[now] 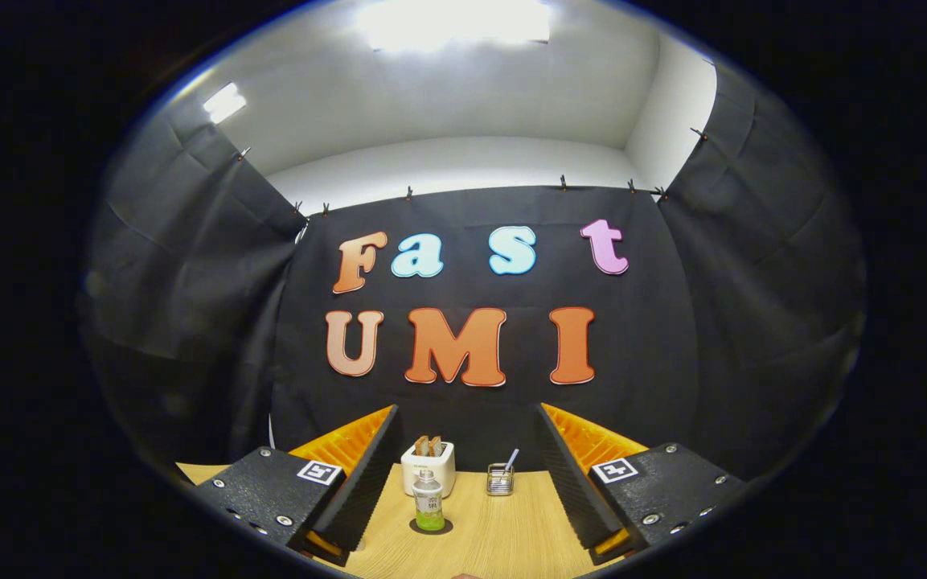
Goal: Take the bottle from table, then pour the juice into the cup, finally place the bottle on the coaster
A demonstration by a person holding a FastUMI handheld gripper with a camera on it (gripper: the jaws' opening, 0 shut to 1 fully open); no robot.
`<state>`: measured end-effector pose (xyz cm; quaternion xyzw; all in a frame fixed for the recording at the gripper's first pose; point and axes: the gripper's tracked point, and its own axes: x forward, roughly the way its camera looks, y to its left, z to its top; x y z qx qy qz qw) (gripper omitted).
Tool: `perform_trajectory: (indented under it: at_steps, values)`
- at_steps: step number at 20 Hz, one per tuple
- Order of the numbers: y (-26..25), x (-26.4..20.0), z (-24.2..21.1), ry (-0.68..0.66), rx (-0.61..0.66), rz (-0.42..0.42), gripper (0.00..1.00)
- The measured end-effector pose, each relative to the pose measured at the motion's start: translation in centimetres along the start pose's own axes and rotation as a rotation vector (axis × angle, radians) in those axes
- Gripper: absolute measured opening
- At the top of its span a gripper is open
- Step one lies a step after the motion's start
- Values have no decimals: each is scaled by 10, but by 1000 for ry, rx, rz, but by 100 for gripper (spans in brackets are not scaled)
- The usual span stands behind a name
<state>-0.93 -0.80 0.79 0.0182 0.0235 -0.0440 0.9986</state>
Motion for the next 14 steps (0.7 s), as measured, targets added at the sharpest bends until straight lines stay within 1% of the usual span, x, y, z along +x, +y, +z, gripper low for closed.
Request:
perform_trajectory:
  at_steps: [6, 14]
  values:
    - [5, -2, 8, -22, -11, 14, 97]
    - [-1, -4, 14, -47, -2, -13, 97]
